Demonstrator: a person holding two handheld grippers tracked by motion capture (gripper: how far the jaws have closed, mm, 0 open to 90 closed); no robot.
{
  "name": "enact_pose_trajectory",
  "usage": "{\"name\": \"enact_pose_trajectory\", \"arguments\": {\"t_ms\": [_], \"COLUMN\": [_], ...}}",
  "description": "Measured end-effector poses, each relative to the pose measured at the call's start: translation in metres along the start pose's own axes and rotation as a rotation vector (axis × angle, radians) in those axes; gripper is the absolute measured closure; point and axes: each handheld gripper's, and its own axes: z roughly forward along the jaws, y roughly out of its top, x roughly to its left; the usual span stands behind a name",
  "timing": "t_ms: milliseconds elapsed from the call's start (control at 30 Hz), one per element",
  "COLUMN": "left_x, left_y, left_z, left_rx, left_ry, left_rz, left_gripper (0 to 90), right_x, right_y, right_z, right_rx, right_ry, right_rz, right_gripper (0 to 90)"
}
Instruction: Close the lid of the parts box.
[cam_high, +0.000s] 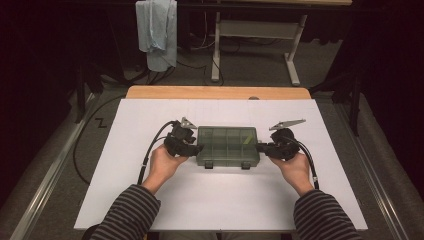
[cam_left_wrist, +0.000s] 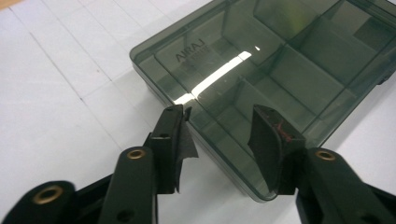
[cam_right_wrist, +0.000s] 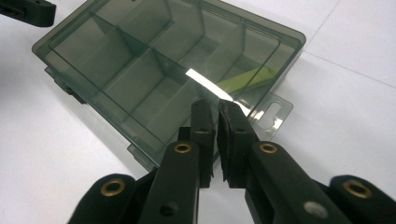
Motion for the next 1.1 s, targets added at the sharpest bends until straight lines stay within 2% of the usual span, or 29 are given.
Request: {"name": "enact_pose_trajectory", "arguments": {"t_ms": [300,500,900,1100], "left_x": [0.003,0.008,0.009,0.01], "left_y": [-0.002,-0.006,-0.016,-0.022], "left_z": [-0.009,-0.016,-0.033,-0.041], "left_rx": [-0.038,-0.052,-0.109,-0.138], "left_ry": [0.014,0.019,0.069,0.075], "left_rz": [-0.011,-0.033,-0.024,-0.027], "left_gripper": [45.9,43.6,41.9,41.4], "right_x": [-0.004,-0.005,-0.007,-0.009], "right_y": [-0.004,-0.008,-0.013,-0.015], "right_z": [-0.005,-0.01,-0.021,-0.026], "right_rx": [-0.02,-0.031,-0.067,-0.08], "right_ry": [-0.013,-0.02,-0.028,-0.035], "right_rz": [0.005,0.009,0.009,0.009], "right_gripper": [81.0,79.0,76.0,74.0]}}
